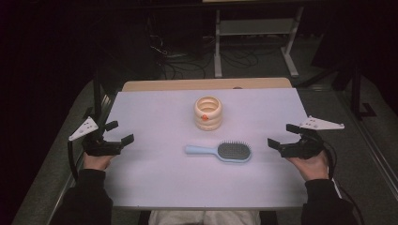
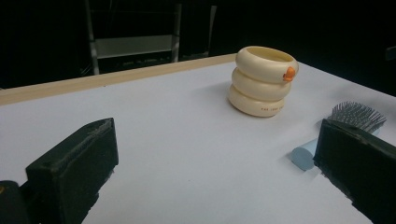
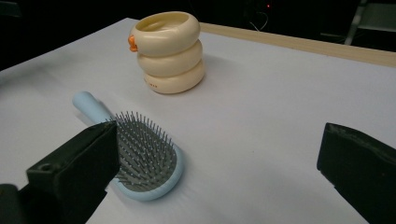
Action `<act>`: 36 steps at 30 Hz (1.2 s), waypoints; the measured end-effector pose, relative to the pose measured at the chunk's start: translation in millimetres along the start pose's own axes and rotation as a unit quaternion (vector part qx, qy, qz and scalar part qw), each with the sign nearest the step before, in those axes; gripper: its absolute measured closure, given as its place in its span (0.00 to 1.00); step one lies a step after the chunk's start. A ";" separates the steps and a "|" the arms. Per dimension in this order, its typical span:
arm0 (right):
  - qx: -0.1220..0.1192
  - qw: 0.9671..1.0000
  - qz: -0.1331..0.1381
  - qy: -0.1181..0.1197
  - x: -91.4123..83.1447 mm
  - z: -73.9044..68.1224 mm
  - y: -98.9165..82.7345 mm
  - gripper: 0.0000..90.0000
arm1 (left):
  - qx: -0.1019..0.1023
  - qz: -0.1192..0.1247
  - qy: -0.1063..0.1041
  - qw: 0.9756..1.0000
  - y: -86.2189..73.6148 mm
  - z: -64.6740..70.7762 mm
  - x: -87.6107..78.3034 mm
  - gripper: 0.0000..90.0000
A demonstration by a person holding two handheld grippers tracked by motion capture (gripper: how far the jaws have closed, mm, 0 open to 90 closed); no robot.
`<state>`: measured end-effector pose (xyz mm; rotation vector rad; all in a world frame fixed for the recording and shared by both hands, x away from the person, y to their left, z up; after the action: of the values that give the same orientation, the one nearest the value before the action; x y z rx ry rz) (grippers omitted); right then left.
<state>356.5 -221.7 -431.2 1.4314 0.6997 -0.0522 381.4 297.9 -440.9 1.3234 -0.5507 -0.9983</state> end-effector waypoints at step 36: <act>0.001 1.000 -0.003 0.009 -0.8 -1.1 -2.0 0.00 | 0.011 -0.030 0.002 1.000 3.5 6.0 5.2 0.00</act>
<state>354.6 -221.4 -432.5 1.4339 0.7187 -0.0460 380.1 290.2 -437.3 1.3667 -0.5232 -1.0406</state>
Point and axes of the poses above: each handheld gripper's, and its own axes: x roughly forward along the jaws, y roughly out of its top, z roughly to its right, the point moved 8 cm from there along x, roughly forward along the jaws, and after that the axes turned 15 degrees about -y, right-handed, at the moved point
